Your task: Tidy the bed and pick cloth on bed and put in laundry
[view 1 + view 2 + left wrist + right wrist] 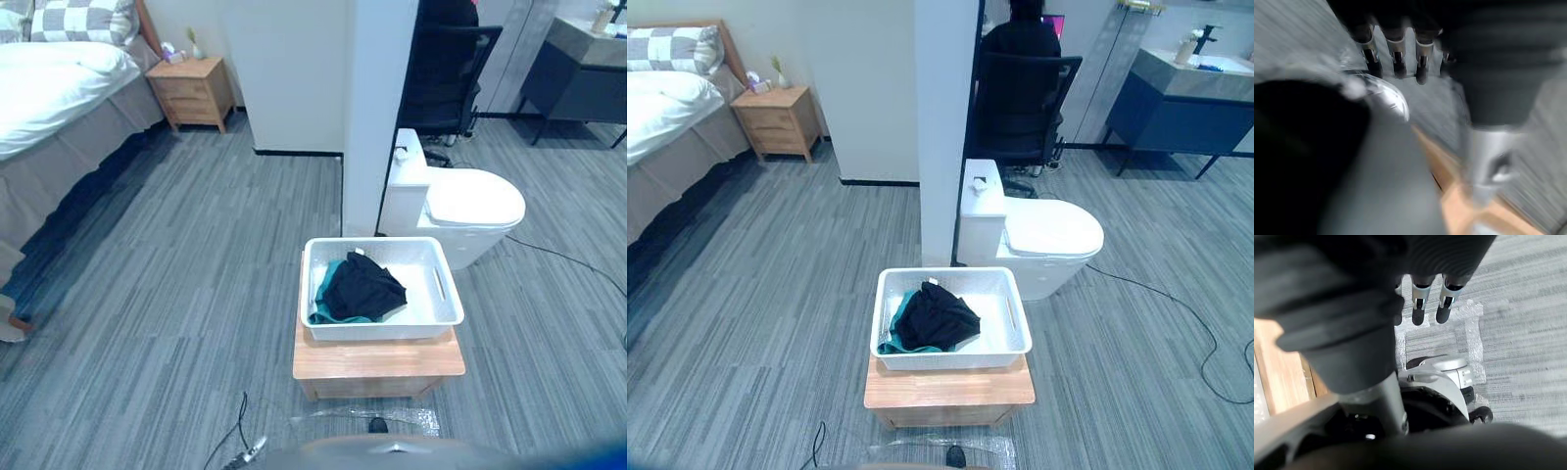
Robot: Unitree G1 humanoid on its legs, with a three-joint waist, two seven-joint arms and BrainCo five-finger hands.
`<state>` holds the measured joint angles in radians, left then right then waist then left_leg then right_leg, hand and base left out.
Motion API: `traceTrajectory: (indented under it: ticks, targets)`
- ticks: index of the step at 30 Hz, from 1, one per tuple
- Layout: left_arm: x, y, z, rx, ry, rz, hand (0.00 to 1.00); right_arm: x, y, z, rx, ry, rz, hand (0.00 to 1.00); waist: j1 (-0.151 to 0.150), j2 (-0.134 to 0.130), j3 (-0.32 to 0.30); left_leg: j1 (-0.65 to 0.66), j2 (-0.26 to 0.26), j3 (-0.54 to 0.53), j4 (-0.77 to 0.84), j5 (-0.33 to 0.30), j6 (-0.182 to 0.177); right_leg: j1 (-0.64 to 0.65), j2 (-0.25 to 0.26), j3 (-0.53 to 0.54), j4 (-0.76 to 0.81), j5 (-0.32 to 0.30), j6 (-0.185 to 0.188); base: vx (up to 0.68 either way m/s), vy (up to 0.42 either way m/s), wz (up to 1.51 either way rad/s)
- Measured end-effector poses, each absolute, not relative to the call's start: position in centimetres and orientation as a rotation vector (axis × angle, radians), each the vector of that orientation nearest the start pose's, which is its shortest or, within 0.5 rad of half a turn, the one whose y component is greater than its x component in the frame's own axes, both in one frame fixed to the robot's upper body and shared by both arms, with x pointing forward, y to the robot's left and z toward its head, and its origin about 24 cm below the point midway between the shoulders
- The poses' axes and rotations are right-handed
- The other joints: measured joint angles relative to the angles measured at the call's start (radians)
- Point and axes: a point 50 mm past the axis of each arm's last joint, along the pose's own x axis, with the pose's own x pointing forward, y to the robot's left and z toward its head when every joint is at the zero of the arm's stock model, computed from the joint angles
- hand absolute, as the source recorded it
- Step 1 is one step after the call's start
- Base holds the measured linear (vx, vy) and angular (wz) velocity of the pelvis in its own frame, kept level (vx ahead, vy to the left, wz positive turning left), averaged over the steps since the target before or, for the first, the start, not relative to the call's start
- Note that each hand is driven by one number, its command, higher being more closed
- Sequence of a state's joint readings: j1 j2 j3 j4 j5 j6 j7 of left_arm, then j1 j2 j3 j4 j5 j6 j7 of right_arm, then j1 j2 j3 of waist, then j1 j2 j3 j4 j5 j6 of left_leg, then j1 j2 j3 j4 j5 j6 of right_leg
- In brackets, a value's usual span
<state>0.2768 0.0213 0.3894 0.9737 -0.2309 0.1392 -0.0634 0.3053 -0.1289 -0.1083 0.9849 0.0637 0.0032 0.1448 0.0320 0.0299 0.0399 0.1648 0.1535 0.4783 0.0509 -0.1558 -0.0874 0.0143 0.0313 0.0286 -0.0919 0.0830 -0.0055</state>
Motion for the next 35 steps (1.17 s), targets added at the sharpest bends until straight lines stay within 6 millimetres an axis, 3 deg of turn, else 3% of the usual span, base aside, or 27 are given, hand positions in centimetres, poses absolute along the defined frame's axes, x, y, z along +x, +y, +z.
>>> traceTrajectory:
  ticks: [8,24,35]
  targets:
    - [1.5,20.0,-17.2,-0.367,1.323,0.607,0.00,1.6,-21.9,-16.3,0.005,1.200,-0.170,0.00,0.000,0.016,0.001,0.015,0.006,0.004,-0.018,0.006,-0.012,0.003,0.014,0.011,-0.008,0.003,-0.010,0.02,-0.011,-0.04]
    - [2.4,20.9,-17.2,-0.206,1.365,0.519,0.00,2.7,-21.5,-16.4,-0.061,1.137,-0.144,0.00,-0.029,-0.003,0.036,0.028,-0.021,-0.047,-0.047,0.022,-0.003,0.003,0.003,-0.017,-0.009,0.000,-0.007,-0.01,0.003,0.05]
    - [2.5,21.0,-17.1,-0.190,1.375,0.499,0.00,3.1,-21.4,-16.4,-0.065,1.129,-0.133,0.00,-0.043,-0.010,0.045,0.028,-0.032,-0.057,-0.051,0.024,0.001,0.003,-0.006,-0.019,-0.009,0.000,-0.003,0.00,0.001,0.01]
